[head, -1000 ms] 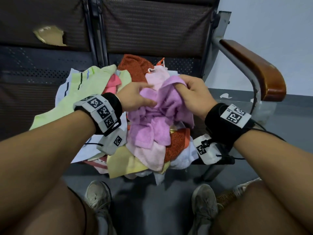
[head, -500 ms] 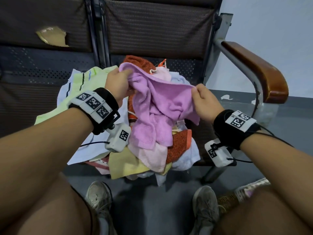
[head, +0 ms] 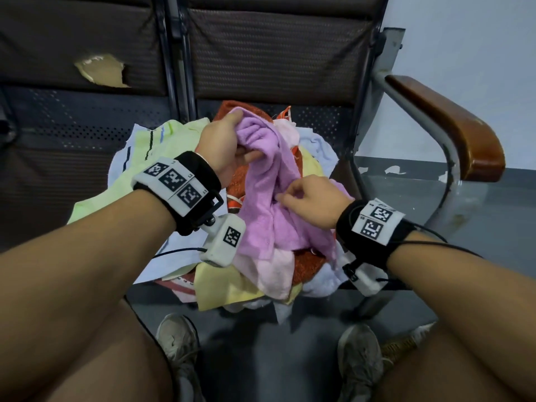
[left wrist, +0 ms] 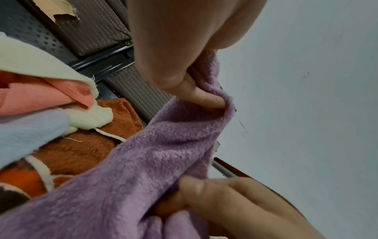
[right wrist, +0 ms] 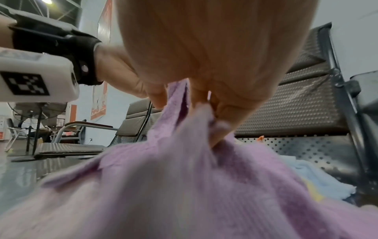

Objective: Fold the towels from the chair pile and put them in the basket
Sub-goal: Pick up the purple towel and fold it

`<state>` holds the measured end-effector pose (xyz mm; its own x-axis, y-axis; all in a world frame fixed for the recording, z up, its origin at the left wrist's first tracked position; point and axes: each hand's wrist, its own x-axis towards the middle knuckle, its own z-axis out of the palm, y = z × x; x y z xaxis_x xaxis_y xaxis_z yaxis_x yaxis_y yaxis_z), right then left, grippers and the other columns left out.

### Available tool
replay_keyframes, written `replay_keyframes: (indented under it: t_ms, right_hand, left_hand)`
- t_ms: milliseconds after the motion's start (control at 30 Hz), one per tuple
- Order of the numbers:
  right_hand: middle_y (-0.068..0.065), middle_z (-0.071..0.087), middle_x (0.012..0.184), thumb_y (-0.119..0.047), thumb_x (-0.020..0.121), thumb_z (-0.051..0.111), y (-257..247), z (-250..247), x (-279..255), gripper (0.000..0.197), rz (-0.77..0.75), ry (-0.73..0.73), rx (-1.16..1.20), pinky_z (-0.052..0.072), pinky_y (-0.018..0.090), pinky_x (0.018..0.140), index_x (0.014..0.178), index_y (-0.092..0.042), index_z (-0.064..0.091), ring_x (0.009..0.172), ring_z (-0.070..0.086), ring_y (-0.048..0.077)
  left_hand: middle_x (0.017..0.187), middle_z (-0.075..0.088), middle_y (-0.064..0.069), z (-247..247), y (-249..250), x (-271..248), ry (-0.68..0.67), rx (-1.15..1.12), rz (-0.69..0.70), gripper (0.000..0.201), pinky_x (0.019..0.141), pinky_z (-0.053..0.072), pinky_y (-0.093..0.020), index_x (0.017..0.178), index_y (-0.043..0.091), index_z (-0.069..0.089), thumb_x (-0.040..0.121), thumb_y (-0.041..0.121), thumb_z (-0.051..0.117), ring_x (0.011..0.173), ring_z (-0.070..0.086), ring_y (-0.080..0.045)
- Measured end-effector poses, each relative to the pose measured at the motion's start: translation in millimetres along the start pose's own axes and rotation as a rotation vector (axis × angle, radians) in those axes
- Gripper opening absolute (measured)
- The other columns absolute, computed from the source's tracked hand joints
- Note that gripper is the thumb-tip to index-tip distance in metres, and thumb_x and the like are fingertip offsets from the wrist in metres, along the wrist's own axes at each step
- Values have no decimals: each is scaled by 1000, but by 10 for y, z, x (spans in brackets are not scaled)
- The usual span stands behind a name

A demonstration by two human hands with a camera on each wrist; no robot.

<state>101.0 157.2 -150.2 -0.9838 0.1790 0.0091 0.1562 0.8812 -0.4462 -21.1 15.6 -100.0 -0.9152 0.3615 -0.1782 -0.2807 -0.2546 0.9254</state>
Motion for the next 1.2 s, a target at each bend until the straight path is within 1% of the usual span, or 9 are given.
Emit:
replay_keyframes:
  t_ms: [133, 233, 400, 567, 667, 800, 867, 1000, 1200]
  right_hand:
    - [-2, 69, 72, -72, 80, 61, -82, 228, 70, 58, 13, -26, 51, 47, 33, 68, 71, -15, 70, 70, 62, 15]
    - [1, 48, 49, -45, 93, 63, -112, 281, 94, 57, -16, -38, 70, 37, 33, 59, 47, -15, 48, 51, 45, 17]
    - [15, 58, 64, -18, 95, 50, 27, -29, 163, 34, 127, 256, 317, 40, 33, 61, 72, 1, 65, 61, 44, 18]
    - [4, 39, 63, -13, 96, 45, 192, -377, 136, 35, 242, 578, 702, 30, 29, 58, 60, -13, 46, 60, 35, 13]
    - [8, 49, 72, -27, 100, 46, 249, -429, 76, 33, 146, 459, 626, 38, 32, 65, 72, -10, 51, 67, 46, 17]
    - [5, 61, 72, -33, 86, 73, 431, -421, -55, 27, -123, 125, 21, 39, 32, 61, 79, -9, 61, 69, 56, 23]
    - [3, 58, 72, -27, 84, 75, 511, -366, -99, 24, -109, 14, -112, 35, 32, 61, 79, -11, 57, 73, 56, 26]
    - [5, 59, 63, -47, 91, 65, 676, -286, -141, 41, 74, -173, -243, 45, 32, 61, 71, -11, 64, 61, 55, 22]
    - [0, 46, 44, -64, 85, 62, 841, -416, -183, 63, 179, 83, -175, 29, 23, 42, 48, -15, 50, 41, 46, 15]
  left_hand:
    - [75, 75, -6, 35, 2, -53, -49, -53, -32, 22, 50, 58, -30, 95, 12, 65, 101, 27, 52, 61, 72, -19]
    - [77, 76, -8, 8, 7, -58, -55, -69, -55, 22, 55, 60, -31, 102, 11, 63, 103, 28, 49, 62, 72, -21]
    - [103, 64, -7, -308, 0, 154, 142, 253, 26, 33, 61, 58, -27, 128, 8, 56, 101, 26, 50, 75, 66, -15]
    - [66, 72, -1, -483, -54, 185, 103, 334, -87, 19, 54, 50, -17, 92, 16, 64, 100, 25, 50, 52, 67, -9]
    - [51, 66, -1, -447, -56, 189, 126, 297, -1, 23, 42, 45, -16, 82, 14, 61, 101, 19, 48, 42, 61, -8]
    - [76, 72, -9, -469, -26, 195, 149, 163, 106, 21, 51, 54, -21, 98, 9, 63, 104, 14, 43, 57, 70, -14]
    - [76, 74, -7, -483, -27, 187, 136, 147, 121, 24, 55, 55, -21, 101, 8, 64, 105, 12, 41, 59, 70, -13]
    - [65, 72, -5, -496, -48, 181, 158, 149, 134, 30, 57, 58, -22, 89, 11, 67, 102, 8, 40, 53, 67, -13]
    - [74, 64, -13, -580, -105, 262, 199, 245, 89, 44, 49, 51, -20, 88, 12, 71, 91, -8, 32, 45, 57, -13]
